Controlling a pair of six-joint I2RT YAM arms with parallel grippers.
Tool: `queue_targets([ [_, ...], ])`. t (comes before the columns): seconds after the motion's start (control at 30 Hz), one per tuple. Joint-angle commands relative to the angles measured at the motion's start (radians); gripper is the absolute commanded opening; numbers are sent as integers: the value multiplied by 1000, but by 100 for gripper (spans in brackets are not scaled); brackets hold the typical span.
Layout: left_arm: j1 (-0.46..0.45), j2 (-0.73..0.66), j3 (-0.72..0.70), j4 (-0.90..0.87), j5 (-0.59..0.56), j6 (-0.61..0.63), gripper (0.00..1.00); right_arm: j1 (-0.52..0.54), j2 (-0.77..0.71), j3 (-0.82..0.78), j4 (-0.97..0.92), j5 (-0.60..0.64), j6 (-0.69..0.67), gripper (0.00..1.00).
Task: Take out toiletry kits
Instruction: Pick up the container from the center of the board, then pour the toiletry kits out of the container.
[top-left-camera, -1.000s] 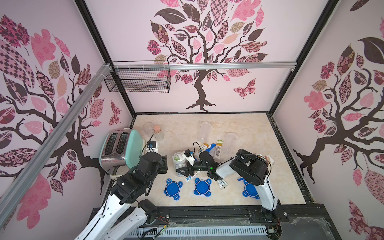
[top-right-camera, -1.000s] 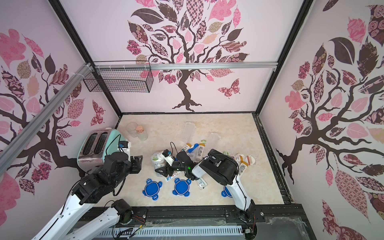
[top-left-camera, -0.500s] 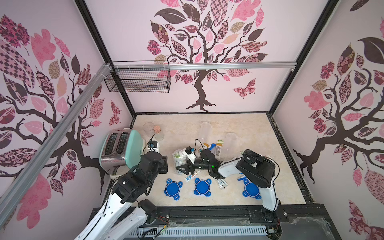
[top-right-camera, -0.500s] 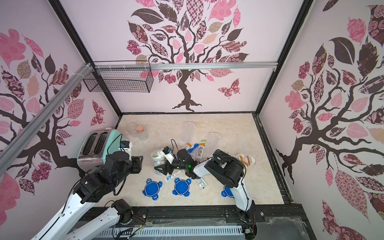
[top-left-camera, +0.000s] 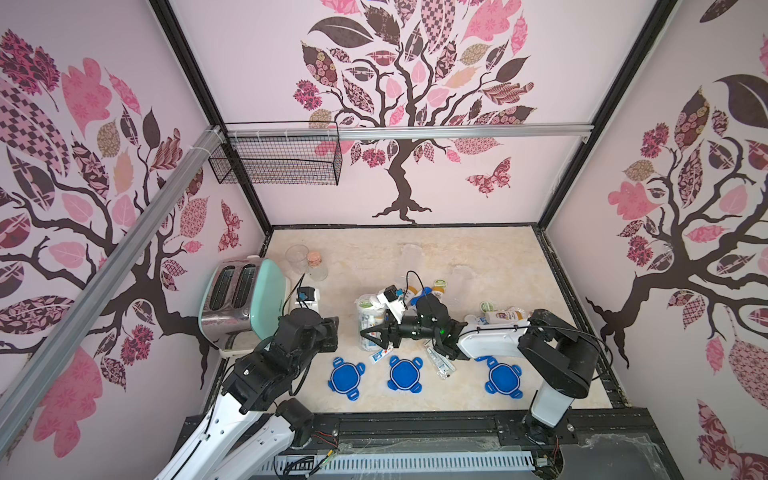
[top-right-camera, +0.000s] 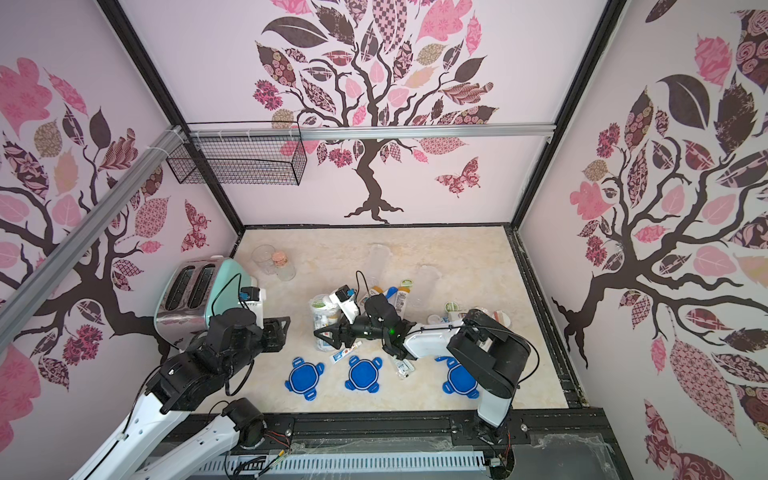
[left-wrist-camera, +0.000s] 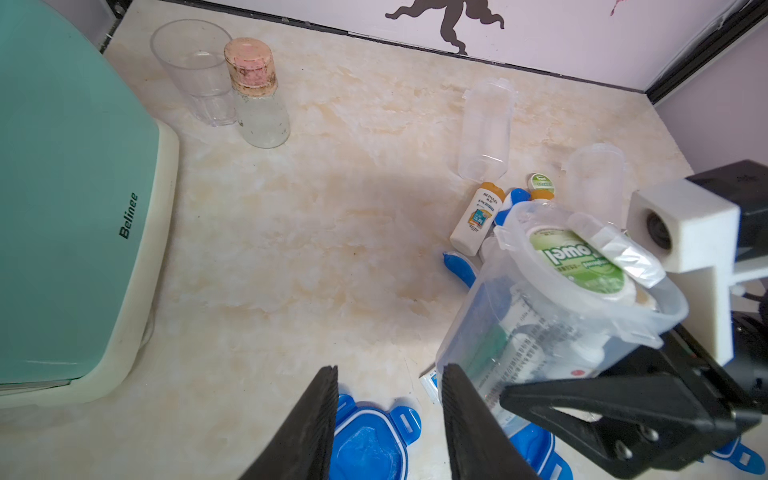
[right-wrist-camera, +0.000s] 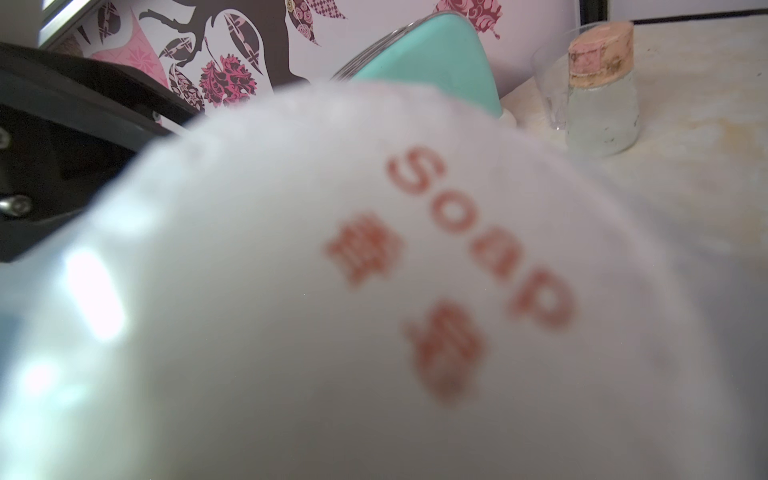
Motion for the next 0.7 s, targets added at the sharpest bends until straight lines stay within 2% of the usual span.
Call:
queue_targets([
  [0.0,4,-18,-14,20,86,-67,45,6,-57,-10,-38,-47,77,41],
  [0.2,3,-60,-21,10,82,-82,45,20,-51,-34,-115,-106,183,39],
  [0.4,3,-51,-47,29,80,-87,45,48,-19,-33,-199,-117,200,39],
  [0.67,3,-22,-59,44,88,-85,45,84,61,45,-367,-151,199,40],
])
